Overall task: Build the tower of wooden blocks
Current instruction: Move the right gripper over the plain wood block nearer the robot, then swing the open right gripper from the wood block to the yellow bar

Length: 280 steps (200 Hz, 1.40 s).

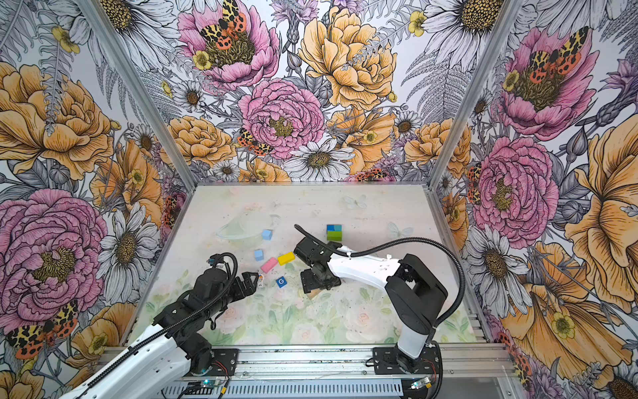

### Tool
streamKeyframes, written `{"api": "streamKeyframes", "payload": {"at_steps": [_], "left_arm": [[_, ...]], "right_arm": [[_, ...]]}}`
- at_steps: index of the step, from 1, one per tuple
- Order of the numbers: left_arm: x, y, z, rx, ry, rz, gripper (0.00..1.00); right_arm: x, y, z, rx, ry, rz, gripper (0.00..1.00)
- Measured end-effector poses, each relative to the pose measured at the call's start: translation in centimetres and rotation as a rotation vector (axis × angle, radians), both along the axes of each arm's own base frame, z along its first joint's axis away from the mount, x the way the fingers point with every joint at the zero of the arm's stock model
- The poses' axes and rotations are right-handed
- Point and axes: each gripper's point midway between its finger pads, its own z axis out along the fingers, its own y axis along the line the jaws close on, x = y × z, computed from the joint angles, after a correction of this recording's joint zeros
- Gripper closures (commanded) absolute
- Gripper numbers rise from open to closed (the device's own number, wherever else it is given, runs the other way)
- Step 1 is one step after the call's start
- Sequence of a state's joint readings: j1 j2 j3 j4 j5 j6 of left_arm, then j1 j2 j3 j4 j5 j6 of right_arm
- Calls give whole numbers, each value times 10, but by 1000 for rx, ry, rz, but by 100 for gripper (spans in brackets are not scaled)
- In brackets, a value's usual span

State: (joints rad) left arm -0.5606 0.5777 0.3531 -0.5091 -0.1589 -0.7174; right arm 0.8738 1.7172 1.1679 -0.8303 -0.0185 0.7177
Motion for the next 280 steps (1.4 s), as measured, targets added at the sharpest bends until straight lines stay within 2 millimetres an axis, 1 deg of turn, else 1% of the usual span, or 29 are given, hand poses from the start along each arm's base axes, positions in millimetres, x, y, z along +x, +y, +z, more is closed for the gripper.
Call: {"api": "streamKeyframes", "payload": {"at_steps": [14, 39, 83, 104, 111, 181, 204, 221, 238, 280], "left_arm": [[-1, 1, 0, -5, -6, 1, 2], [-1, 1, 5, -17, -24, 1, 2], [-1, 1, 8, -20, -35, -2, 2], [-1, 1, 10, -23, -47, -5, 2], [-1, 1, 11, -24, -51, -6, 2], [-2, 0, 16, -37, -70, -10, 2], [-2, 0, 16, -35, -71, -11, 2], [-2, 0, 16, -35, -70, -11, 2], [-2, 0, 15, -35, -70, -11, 2], [-4, 2, 10, -29, -61, -11, 2]], "right_arm": [[1, -1, 0, -1, -7, -45, 28], [-1, 2, 2, 12, -15, -92, 31], [-6, 16, 2, 48, -17, -139, 33], [-10, 21, -4, 44, -8, -145, 34], [-11, 21, -7, 34, -4, -146, 35], [-9, 27, -6, 37, -6, -162, 36], [-8, 29, -5, 36, -9, -141, 30], [-9, 31, -2, 34, -13, -95, 28], [-8, 33, 5, 30, -22, -42, 26], [3, 34, 40, 29, -106, 80, 19]]}}
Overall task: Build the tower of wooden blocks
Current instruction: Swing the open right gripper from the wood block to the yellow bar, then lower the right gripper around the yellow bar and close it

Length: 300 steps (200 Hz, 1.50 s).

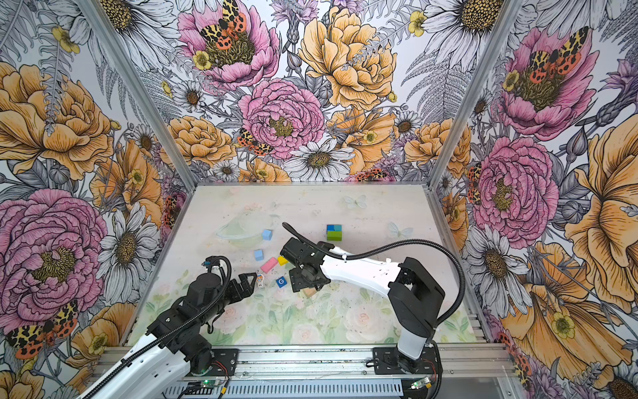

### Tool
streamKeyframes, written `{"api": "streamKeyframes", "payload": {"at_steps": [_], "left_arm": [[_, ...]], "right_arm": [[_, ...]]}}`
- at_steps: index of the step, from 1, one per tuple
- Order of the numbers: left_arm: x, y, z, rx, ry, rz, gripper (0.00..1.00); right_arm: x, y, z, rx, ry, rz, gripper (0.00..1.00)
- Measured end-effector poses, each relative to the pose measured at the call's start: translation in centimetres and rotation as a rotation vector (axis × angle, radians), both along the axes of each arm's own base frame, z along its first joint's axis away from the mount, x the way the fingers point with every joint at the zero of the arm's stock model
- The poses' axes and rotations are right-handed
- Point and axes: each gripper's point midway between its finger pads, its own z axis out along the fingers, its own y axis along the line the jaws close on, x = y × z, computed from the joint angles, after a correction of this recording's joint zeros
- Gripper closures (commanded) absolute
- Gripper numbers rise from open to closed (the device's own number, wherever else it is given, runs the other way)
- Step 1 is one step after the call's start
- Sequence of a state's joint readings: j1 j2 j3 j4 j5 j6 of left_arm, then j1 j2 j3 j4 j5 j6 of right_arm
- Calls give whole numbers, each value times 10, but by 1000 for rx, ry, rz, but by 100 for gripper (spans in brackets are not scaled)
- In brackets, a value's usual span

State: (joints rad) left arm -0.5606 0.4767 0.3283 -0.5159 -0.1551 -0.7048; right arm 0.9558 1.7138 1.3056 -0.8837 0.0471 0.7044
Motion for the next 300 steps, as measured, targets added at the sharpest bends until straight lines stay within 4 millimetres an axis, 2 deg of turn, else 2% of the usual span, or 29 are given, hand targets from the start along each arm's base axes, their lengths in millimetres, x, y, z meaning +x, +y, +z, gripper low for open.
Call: {"api": "streamKeyframes", "payload": {"at_steps": [46, 133, 156, 192, 219, 256, 300], "left_arm": [[-3, 2, 2, -17, -20, 2, 2], [-6, 3, -1, -26, -6, 10, 2], [-7, 3, -3, -23, 3, 10, 2], [-7, 3, -3, -25, 5, 11, 2], [-7, 3, -3, -25, 5, 11, 2], [-7, 3, -6, -17, 16, 12, 2], [-6, 5, -11, 3, 36, 21, 2]], "right_arm": [[1, -6, 0, -41, -12, 68, 17], [2, -7, -20, -97, 18, 106, 17], [20, 4, -13, -77, 2, 89, 17], [58, 34, -3, -25, -45, 95, 17], [79, 49, -15, -13, -34, 109, 17], [92, 57, -35, -10, 8, 124, 17], [106, 64, -40, -2, 1, 156, 18]]}}
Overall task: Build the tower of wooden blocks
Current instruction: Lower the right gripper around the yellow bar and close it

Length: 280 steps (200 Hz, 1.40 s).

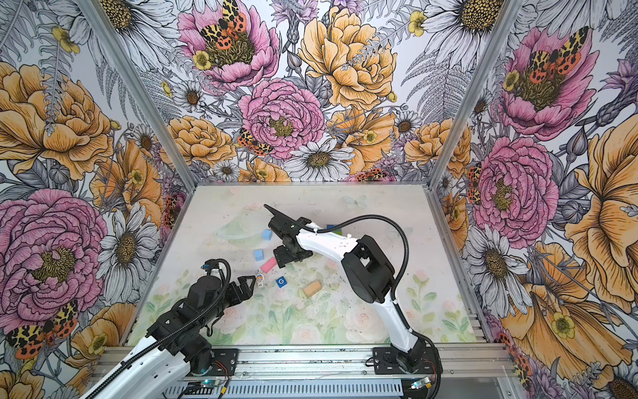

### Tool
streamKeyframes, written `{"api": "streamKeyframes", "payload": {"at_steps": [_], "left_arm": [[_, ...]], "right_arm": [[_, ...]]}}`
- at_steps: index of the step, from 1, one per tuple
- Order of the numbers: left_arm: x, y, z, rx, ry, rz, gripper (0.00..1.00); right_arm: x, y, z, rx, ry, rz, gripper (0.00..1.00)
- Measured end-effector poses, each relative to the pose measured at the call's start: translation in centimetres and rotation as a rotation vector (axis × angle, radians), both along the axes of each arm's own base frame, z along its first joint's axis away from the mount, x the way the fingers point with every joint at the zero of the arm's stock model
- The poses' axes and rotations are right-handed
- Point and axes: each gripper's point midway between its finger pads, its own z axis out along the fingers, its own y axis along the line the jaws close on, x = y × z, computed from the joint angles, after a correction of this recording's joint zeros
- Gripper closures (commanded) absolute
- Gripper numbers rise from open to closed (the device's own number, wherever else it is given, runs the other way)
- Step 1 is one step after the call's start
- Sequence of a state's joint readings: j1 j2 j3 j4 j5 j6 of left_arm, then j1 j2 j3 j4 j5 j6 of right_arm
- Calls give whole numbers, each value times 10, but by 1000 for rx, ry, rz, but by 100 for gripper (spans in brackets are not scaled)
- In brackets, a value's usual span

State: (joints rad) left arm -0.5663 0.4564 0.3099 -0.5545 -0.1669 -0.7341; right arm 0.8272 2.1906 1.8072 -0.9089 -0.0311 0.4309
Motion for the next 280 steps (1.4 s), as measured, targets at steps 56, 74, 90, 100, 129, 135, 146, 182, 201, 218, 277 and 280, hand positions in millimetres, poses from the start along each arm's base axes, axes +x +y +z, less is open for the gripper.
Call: {"api": "streamKeyframes", "payload": {"at_steps": [56, 74, 90, 100, 129, 135, 146, 182, 201, 218, 277, 280], "left_arm": [[1, 1, 0, 6, -1, 7, 2], [1, 1, 0, 4, -3, 6, 2], [0, 1, 2, 1, -8, 6, 2], [0, 1, 2, 0, -9, 7, 2], [0, 2, 2, 0, -9, 7, 2], [0, 2, 2, 1, -9, 7, 2], [0, 2, 2, 1, -8, 7, 2], [0, 2, 4, -3, -15, 7, 2], [0, 2, 6, -10, -25, 7, 2], [0, 2, 8, -13, -30, 7, 2], [-1, 2, 13, -27, -52, 7, 2], [-1, 2, 13, -29, -54, 7, 2]], "right_arm": [[42, 12, 21, 65, -61, 4, 38], [60, 11, 20, 67, -78, -37, 50], [71, 8, 11, 52, -79, -52, 54], [74, 4, 3, 38, -69, -64, 55], [71, -4, -18, -6, -28, -71, 56], [70, -5, -21, -11, -22, -70, 55], [68, -5, -22, -15, -13, -66, 56], [65, -3, -23, -10, -3, -55, 55], [63, -3, -26, -13, 2, -53, 55], [57, -6, -31, -27, 11, -50, 56], [19, -21, -32, -68, 46, -29, 55], [17, -22, -32, -70, 49, -29, 55]]}}
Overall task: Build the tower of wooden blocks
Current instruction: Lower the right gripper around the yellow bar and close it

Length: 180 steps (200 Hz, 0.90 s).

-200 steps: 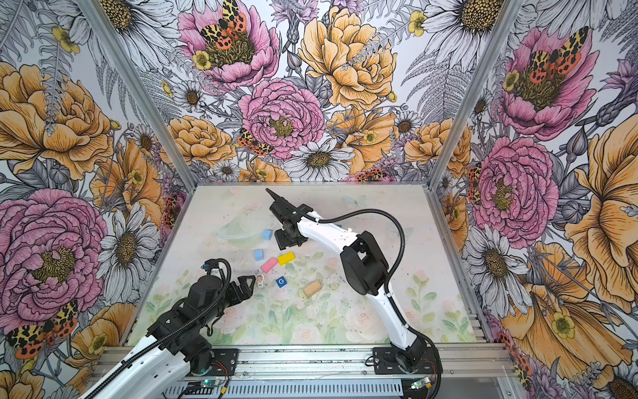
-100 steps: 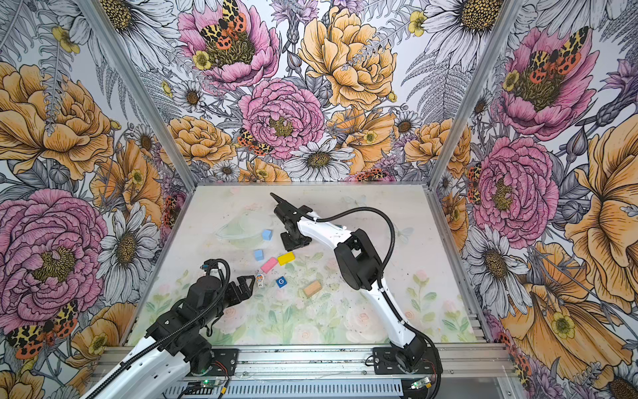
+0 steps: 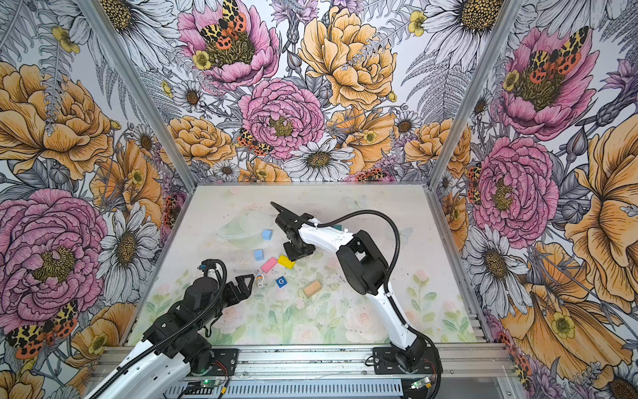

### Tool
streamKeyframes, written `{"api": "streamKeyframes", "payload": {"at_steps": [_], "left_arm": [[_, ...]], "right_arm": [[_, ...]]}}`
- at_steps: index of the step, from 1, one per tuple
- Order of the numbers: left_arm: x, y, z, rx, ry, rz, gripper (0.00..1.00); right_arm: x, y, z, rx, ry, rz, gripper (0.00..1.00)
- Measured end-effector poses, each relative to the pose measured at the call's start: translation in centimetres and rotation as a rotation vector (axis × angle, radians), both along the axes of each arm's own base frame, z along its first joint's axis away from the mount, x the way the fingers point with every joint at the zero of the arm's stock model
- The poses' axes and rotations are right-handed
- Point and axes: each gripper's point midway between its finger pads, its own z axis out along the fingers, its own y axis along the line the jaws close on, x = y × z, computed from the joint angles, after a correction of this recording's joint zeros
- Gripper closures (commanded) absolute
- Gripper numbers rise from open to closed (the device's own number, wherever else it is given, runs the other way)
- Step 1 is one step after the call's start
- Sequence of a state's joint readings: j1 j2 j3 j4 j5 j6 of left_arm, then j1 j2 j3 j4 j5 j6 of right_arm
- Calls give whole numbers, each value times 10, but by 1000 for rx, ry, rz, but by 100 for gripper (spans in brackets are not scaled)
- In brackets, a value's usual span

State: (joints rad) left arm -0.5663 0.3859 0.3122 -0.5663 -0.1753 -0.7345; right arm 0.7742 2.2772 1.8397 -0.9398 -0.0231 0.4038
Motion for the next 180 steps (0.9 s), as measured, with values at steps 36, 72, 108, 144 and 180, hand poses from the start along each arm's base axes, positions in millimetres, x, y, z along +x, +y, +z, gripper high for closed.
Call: {"api": "streamKeyframes", "payload": {"at_steps": [36, 72, 108, 144, 180], "left_arm": [[-2, 1, 4, -9, -14, 0, 2], [-2, 1, 3, -8, -12, 0, 2], [-3, 2, 4, -13, -15, 1, 2], [-4, 2, 3, -11, -10, 1, 2], [-4, 2, 2, -12, -3, 4, 2]], "right_arm": [[-14, -10, 1, -28, 5, -6, 53], [-16, -10, 18, -23, -33, -10, 48], [-22, 8, 47, 32, -81, 41, 42], [-27, 27, 54, 78, -79, 97, 42], [-22, 34, 42, 71, -70, 118, 42]]}}
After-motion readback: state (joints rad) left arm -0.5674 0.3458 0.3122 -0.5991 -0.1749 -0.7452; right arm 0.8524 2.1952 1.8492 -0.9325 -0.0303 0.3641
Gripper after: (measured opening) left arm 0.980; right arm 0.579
